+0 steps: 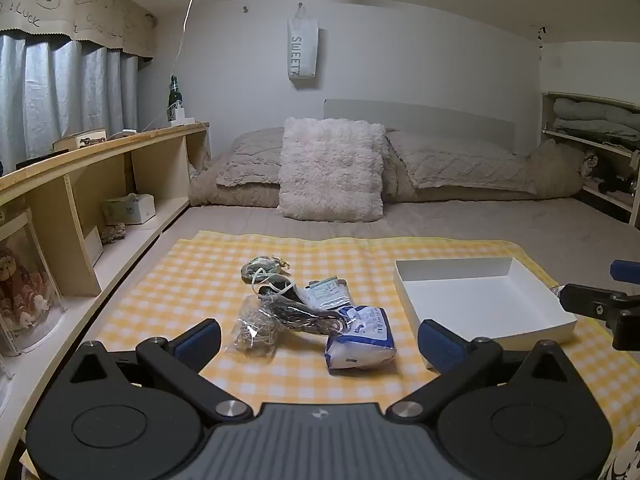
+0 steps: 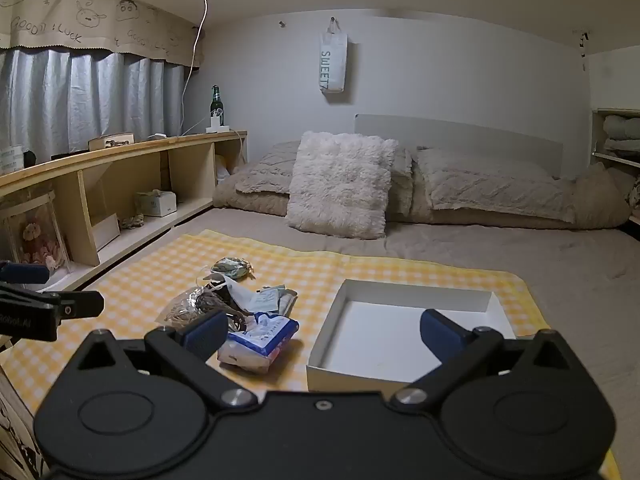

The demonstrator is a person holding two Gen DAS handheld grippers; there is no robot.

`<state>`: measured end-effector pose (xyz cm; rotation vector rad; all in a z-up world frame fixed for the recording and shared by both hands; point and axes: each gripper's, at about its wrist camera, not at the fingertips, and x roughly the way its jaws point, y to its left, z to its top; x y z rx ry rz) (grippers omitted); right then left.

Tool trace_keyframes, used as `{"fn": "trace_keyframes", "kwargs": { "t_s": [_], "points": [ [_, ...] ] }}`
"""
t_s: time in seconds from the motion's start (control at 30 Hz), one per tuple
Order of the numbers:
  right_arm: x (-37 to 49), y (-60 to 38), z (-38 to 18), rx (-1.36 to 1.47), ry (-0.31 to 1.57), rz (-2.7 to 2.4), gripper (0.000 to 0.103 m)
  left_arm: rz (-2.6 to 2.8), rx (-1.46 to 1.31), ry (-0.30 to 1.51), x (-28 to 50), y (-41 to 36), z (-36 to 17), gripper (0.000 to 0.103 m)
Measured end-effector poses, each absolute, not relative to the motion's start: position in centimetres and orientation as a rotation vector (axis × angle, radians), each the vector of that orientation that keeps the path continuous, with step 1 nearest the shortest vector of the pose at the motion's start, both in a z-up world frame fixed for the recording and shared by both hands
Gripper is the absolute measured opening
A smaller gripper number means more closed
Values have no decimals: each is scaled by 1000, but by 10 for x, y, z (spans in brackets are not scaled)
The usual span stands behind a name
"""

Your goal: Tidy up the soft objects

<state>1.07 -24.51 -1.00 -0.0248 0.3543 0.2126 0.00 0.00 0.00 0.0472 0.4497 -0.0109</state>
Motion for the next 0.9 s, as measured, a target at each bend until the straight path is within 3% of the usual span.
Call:
{"fn": "trace_keyframes", "kwargs": {
  "t_s": [0.9],
  "points": [
    [9,-245,-8,-32,351,210,103,-11,48,455,0,0,0,103]
  ]
}}
